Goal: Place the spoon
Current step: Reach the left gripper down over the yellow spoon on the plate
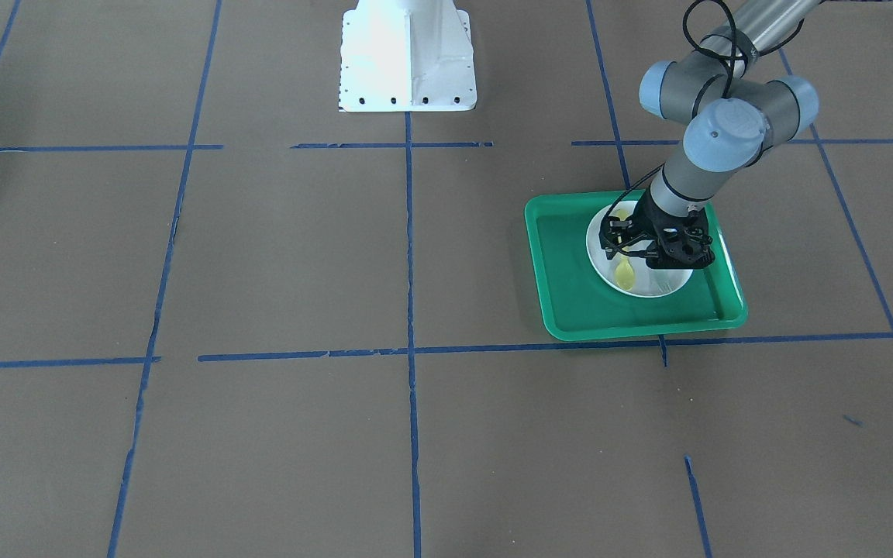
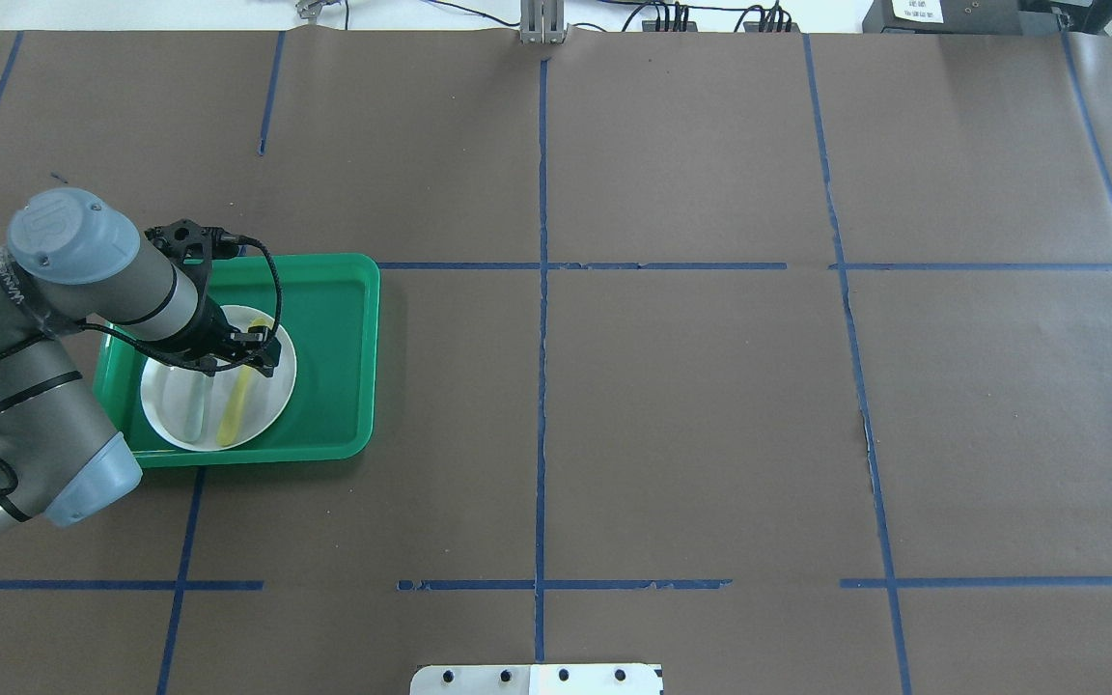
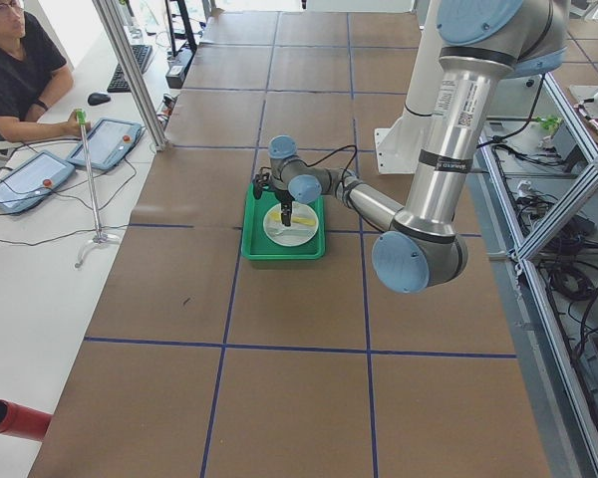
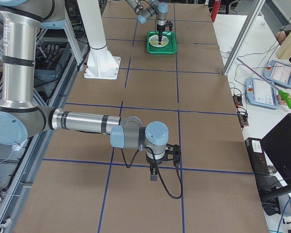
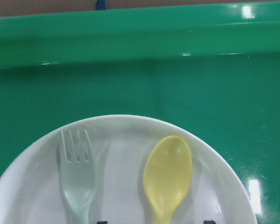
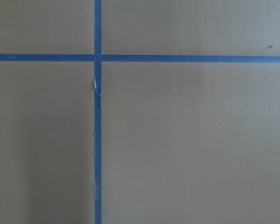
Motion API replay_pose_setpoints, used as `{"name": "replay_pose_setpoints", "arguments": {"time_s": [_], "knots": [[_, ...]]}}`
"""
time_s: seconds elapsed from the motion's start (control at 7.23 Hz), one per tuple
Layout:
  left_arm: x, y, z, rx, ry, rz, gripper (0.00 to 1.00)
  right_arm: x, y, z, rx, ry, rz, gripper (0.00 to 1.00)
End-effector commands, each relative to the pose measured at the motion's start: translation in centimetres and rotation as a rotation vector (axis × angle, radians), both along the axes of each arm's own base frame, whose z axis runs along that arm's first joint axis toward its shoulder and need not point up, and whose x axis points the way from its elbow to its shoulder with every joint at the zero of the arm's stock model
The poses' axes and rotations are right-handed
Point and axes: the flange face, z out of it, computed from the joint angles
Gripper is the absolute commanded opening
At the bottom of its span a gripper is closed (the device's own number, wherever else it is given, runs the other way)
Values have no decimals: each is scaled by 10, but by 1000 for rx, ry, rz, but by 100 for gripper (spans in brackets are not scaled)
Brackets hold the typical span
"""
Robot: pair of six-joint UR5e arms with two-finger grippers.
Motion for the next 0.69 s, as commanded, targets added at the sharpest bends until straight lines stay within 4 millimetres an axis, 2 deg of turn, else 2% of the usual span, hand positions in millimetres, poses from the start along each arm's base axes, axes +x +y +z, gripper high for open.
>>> {"name": "replay_pose_setpoints", "arguments": {"time_s": [0.0,0.55], "knots": [[3,2,1,-1,-1,9,75,0,0,0,1,0,0,100],[8,5,4,-3,-2,20,75,0,0,0,0,0,0,100]]}}
